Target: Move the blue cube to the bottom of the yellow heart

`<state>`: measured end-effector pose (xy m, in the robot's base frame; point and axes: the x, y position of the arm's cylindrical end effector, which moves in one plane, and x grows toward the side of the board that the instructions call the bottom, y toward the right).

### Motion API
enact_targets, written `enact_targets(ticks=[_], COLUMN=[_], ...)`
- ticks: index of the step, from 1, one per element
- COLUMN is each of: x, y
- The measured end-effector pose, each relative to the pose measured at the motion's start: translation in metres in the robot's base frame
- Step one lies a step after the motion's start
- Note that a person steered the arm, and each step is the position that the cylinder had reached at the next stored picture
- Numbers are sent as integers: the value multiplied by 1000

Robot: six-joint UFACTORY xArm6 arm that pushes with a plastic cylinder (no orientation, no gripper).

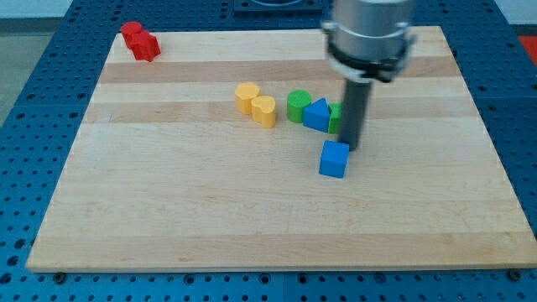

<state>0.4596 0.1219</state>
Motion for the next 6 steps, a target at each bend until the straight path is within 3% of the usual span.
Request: enact_targets(ticks=[1,3,6], x=[32,45,28], y=[39,-19,-84])
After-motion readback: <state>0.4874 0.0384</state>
